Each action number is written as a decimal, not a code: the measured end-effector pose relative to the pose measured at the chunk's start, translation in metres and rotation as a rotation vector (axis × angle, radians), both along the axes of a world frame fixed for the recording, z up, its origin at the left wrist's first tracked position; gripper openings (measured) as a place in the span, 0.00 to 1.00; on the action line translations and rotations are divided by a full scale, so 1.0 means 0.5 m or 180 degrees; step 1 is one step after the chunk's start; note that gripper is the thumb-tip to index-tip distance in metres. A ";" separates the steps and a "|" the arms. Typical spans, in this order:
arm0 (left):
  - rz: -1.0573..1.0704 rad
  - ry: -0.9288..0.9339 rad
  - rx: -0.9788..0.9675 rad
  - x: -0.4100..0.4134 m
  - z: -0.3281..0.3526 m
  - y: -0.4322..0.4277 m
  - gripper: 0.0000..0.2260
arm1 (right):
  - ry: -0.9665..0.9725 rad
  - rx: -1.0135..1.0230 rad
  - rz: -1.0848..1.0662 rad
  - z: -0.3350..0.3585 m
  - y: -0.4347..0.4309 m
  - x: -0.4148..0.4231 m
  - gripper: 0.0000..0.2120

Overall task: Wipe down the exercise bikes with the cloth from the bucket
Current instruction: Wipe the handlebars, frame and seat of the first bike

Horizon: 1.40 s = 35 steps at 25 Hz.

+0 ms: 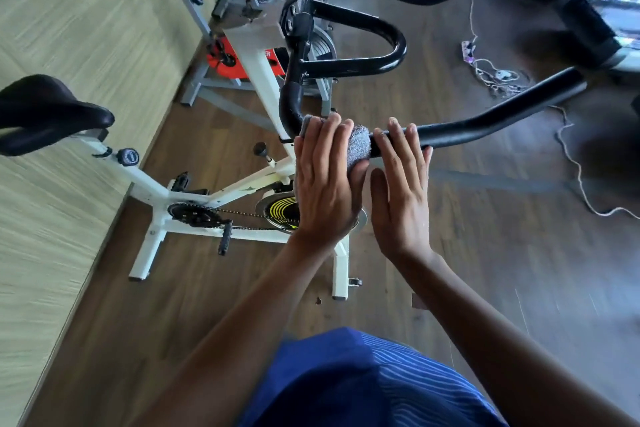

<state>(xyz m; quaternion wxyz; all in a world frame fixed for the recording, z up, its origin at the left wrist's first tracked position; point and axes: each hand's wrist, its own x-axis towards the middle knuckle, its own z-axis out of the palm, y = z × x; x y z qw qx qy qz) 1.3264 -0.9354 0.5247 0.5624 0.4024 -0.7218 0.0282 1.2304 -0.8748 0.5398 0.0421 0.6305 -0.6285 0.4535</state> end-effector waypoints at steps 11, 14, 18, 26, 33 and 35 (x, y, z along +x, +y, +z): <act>-0.1884 -0.0233 -0.0536 0.124 -0.019 -0.133 0.20 | -0.0831 -0.0388 -0.1511 -0.005 -0.061 0.154 0.19; -0.2284 -0.0202 -0.0627 0.135 -0.028 -0.175 0.20 | -0.0986 -0.0429 -0.1854 -0.001 -0.077 0.176 0.18; -0.2809 -0.0047 -0.0818 0.140 -0.035 -0.233 0.19 | -0.1051 -0.0516 -0.2127 0.002 -0.096 0.194 0.19; -0.3660 0.0122 -0.0700 0.145 -0.029 -0.307 0.22 | -0.0947 -0.0482 -0.2550 0.010 -0.115 0.223 0.20; -0.3695 0.0109 -0.0184 0.163 -0.008 -0.288 0.22 | -0.1038 -0.0460 -0.2643 0.015 -0.121 0.236 0.20; -0.3716 -0.0007 -0.0175 0.167 0.001 -0.292 0.22 | -0.1064 -0.0398 -0.2655 0.017 -0.119 0.237 0.20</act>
